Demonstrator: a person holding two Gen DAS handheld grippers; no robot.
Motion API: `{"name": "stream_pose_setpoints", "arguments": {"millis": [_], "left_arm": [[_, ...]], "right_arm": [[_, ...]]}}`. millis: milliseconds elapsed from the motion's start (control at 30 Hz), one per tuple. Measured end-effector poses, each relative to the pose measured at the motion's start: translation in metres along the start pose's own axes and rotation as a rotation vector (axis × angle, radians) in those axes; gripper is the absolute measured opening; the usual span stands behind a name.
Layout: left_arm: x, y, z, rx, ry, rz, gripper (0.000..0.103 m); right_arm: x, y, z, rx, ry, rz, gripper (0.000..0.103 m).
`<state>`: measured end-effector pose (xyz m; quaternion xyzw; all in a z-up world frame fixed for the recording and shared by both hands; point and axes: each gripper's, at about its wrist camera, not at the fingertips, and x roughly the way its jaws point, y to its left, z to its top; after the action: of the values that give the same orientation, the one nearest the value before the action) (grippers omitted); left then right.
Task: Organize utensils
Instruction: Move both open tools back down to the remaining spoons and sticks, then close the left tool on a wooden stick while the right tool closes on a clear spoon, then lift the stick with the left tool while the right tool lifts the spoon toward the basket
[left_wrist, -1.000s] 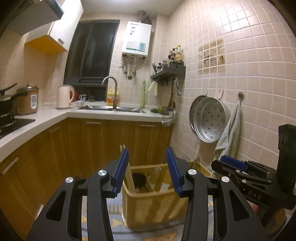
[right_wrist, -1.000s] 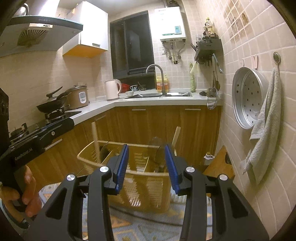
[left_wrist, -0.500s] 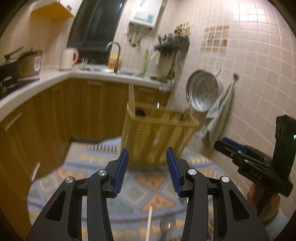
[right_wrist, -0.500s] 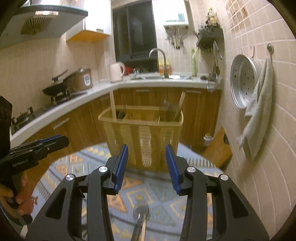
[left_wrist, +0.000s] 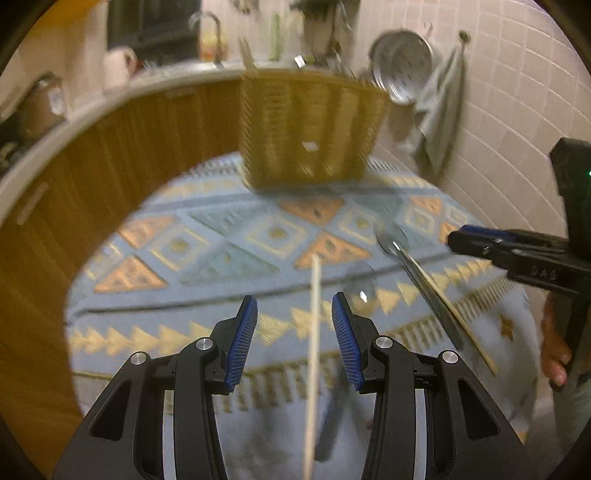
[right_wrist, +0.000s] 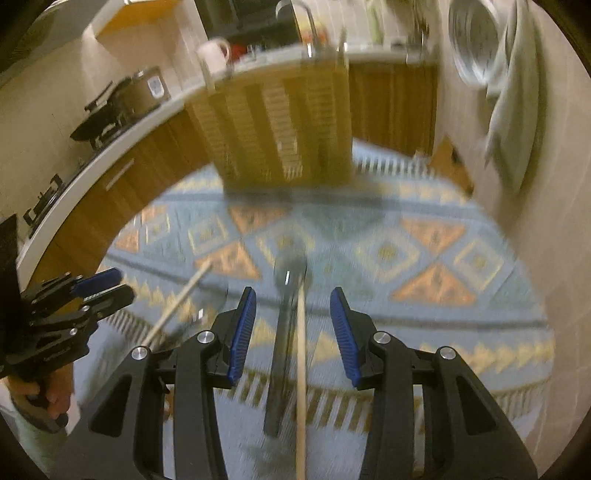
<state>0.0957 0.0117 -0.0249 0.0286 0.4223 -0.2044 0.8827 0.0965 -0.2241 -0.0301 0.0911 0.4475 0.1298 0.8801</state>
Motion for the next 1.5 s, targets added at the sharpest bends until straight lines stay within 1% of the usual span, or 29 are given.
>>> {"name": "stream_pose_setpoints", "arguments": {"millis": [100, 200, 267, 300, 367, 500, 600, 867, 1067, 1133, 1200, 1300, 1367, 1400, 1433, 1467, 1500], "left_arm": [[0.011, 0.000, -0.002, -0.003, 0.052, -0.017, 0.041], [0.022, -0.003, -0.004, 0.017, 0.096, -0.015, 0.040], [0.030, -0.005, -0.004, 0.026, 0.120, -0.007, 0.040], [0.033, -0.006, -0.004, 0.029, 0.129, -0.008, 0.040], [0.040, -0.009, -0.003, 0.043, 0.153, 0.000, 0.036], [0.046, -0.013, -0.001, 0.070, 0.165, 0.015, 0.034], [0.048, -0.014, 0.000, 0.086, 0.171, 0.025, 0.033], [0.057, -0.020, 0.011, 0.131, 0.201, 0.037, 0.033], [0.060, -0.023, 0.015, 0.157, 0.224, 0.039, 0.033], [0.061, -0.026, 0.015, 0.187, 0.244, 0.038, 0.033], [0.063, -0.031, 0.014, 0.242, 0.264, 0.054, 0.033], [0.062, -0.032, 0.015, 0.245, 0.285, 0.054, 0.033], [0.062, -0.032, 0.015, 0.255, 0.290, 0.063, 0.030], [0.062, -0.033, 0.014, 0.259, 0.294, 0.062, 0.023], [0.061, -0.034, 0.014, 0.263, 0.299, 0.068, 0.012], [0.061, -0.034, 0.014, 0.270, 0.302, 0.088, 0.004], [0.060, -0.034, 0.014, 0.268, 0.306, 0.085, 0.003]], "right_arm": [[0.009, -0.004, -0.008, 0.014, 0.057, 0.003, 0.037], [0.014, -0.004, -0.015, 0.008, 0.094, 0.017, 0.032], [0.017, 0.001, -0.017, -0.008, 0.112, 0.046, 0.029], [0.019, 0.003, -0.016, -0.015, 0.121, 0.057, 0.026], [0.023, 0.008, -0.015, -0.028, 0.140, 0.076, 0.021], [0.035, 0.013, -0.013, -0.041, 0.173, 0.079, 0.018], [0.042, 0.013, -0.010, -0.041, 0.187, 0.056, 0.018], [0.061, 0.022, 0.004, -0.073, 0.226, 0.008, 0.018], [0.068, 0.026, 0.016, -0.091, 0.300, -0.020, 0.018], [0.070, 0.026, 0.019, -0.094, 0.330, -0.022, 0.018], [0.072, 0.027, 0.021, -0.104, 0.351, -0.033, 0.018], [0.075, 0.035, 0.019, -0.138, 0.345, -0.068, 0.018], [0.075, 0.041, 0.016, -0.167, 0.337, -0.111, 0.012], [0.075, 0.043, 0.016, -0.173, 0.337, -0.119, 0.011], [0.075, 0.044, 0.017, -0.176, 0.340, -0.121, 0.011], [0.076, 0.044, 0.017, -0.180, 0.344, -0.123, 0.010], [0.076, 0.045, 0.017, -0.182, 0.345, -0.124, 0.010]]}}
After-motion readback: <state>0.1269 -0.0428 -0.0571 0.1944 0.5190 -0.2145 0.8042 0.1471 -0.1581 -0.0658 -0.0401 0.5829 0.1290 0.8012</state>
